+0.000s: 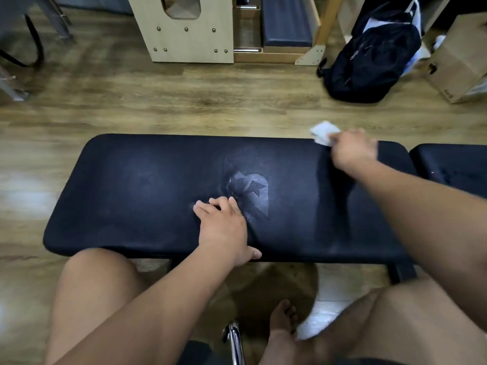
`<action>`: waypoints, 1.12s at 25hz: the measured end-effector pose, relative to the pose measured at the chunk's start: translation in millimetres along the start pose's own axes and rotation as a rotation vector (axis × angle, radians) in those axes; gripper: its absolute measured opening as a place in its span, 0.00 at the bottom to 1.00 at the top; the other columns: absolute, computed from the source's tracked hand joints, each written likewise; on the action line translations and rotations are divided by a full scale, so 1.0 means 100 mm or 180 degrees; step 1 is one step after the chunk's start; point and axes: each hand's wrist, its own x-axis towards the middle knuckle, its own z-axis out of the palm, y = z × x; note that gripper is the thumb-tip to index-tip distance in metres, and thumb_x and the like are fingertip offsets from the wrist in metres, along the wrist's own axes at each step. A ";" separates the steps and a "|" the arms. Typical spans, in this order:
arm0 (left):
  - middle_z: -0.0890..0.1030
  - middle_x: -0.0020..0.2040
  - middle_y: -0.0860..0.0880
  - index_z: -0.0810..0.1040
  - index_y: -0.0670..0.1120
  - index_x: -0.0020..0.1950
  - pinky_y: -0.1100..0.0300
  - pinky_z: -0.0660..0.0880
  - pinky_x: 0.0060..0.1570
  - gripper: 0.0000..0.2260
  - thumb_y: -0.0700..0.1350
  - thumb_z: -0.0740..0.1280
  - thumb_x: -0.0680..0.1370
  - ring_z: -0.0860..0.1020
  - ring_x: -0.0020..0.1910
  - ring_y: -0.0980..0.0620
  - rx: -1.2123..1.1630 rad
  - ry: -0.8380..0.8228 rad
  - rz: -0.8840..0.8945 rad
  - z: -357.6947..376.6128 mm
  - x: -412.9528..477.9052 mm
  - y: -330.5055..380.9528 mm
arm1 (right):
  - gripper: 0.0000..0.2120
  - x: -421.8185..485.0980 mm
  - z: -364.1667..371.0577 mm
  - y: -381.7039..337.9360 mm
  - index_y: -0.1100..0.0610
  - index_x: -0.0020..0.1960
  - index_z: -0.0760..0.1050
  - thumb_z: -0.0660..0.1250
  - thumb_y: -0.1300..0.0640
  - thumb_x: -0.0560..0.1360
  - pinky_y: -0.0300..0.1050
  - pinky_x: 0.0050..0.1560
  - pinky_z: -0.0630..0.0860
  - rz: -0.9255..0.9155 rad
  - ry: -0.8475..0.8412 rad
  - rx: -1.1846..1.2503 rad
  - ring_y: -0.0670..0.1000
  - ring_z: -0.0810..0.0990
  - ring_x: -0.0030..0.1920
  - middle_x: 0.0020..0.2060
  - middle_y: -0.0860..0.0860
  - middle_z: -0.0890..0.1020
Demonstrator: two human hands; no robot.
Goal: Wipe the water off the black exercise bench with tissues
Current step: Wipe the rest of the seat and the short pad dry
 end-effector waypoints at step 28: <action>0.61 0.72 0.41 0.54 0.49 0.77 0.42 0.74 0.60 0.56 0.75 0.73 0.59 0.65 0.68 0.33 -0.0602 0.0054 -0.0242 -0.03 -0.02 -0.02 | 0.15 -2.30 0.31 0.94 0.58 0.61 0.77 0.60 0.61 0.76 0.49 0.51 0.72 0.0798 0.0111 0.1437 0.64 0.77 0.50 0.51 0.63 0.78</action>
